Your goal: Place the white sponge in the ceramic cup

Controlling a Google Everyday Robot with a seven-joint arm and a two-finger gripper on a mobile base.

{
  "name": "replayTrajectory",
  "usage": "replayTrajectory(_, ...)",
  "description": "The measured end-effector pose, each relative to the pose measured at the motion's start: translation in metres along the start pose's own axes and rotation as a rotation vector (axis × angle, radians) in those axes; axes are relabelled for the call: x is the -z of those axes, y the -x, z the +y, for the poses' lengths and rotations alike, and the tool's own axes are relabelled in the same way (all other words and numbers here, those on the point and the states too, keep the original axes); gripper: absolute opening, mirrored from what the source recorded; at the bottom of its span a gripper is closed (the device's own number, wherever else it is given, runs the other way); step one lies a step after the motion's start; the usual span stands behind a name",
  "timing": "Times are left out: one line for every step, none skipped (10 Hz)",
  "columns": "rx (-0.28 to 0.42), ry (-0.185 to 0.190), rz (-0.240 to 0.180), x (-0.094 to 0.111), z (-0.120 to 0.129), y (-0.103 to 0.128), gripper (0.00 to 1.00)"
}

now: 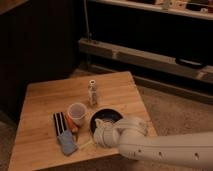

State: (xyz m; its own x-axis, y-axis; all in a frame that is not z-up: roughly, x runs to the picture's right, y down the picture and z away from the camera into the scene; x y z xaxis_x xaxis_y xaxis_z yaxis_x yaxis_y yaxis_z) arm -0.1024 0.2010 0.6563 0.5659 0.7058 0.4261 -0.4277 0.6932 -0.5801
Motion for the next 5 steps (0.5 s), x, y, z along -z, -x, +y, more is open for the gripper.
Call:
replayTrajectory(0.02, 0.013, -0.027, -0.012, 0.004, 0.005, 0.8)
replayTrajectory(0.046, 0.027, -0.051, -0.026, 0.011, 0.012, 0.8)
replayTrajectory(0.065, 0.03, -0.055, -0.035, 0.014, 0.015, 0.8)
replayTrajectory(0.077, 0.019, -0.032, -0.044, 0.015, 0.015, 0.8)
replayTrajectory(0.082, 0.01, -0.006, -0.052, 0.016, 0.015, 0.8)
